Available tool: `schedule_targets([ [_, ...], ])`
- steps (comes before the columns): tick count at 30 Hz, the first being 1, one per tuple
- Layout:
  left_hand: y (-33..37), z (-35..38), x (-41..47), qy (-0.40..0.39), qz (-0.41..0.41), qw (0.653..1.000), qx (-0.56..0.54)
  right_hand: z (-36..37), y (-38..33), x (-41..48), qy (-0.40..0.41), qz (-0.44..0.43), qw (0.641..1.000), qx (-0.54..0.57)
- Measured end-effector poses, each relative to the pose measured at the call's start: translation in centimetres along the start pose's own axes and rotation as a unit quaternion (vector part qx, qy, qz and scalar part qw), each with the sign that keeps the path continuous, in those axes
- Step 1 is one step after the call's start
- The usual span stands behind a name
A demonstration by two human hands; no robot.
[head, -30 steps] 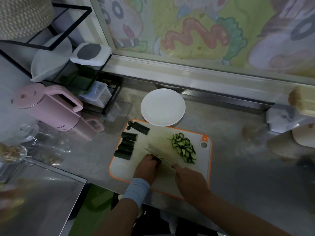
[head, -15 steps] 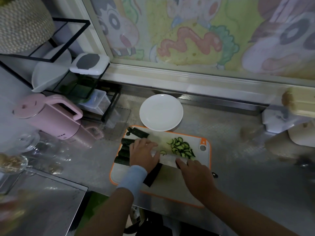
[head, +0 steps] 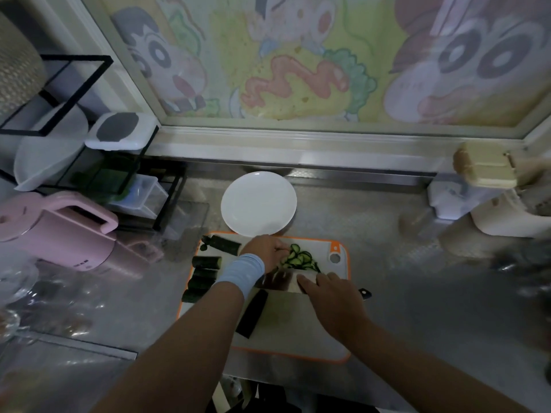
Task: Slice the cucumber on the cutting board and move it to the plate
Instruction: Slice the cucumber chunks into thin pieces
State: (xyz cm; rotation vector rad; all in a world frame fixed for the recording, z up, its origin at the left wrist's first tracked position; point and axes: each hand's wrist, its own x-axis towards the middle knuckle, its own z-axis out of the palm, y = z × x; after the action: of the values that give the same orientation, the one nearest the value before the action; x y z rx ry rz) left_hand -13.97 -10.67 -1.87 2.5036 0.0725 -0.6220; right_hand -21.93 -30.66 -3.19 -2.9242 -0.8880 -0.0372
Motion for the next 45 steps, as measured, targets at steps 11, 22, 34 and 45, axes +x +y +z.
schedule_targets([
  [11, -3.3, 0.0, -0.7, -0.056, -0.046, 0.997, 0.030, -0.2, 0.1, 0.1, -0.026, 0.006, 1.000, 0.004],
  [22, -0.8, -0.1, 1.0, -0.044, -0.026, 0.997, -0.052, -0.3, 0.1, -0.2, -0.060, 0.018, 0.998, 0.013],
  [34, -3.5, -2.1, -1.7, 0.149, -0.035, 0.984, -0.093, -0.2, -2.2, 0.8, -0.101, 0.124, 0.971, 0.178],
  [45, -8.0, 2.8, -6.4, 0.161, -0.103, 0.978, -0.079, 1.6, -3.6, 0.4, -0.125, 0.213, 0.943, 0.222],
])
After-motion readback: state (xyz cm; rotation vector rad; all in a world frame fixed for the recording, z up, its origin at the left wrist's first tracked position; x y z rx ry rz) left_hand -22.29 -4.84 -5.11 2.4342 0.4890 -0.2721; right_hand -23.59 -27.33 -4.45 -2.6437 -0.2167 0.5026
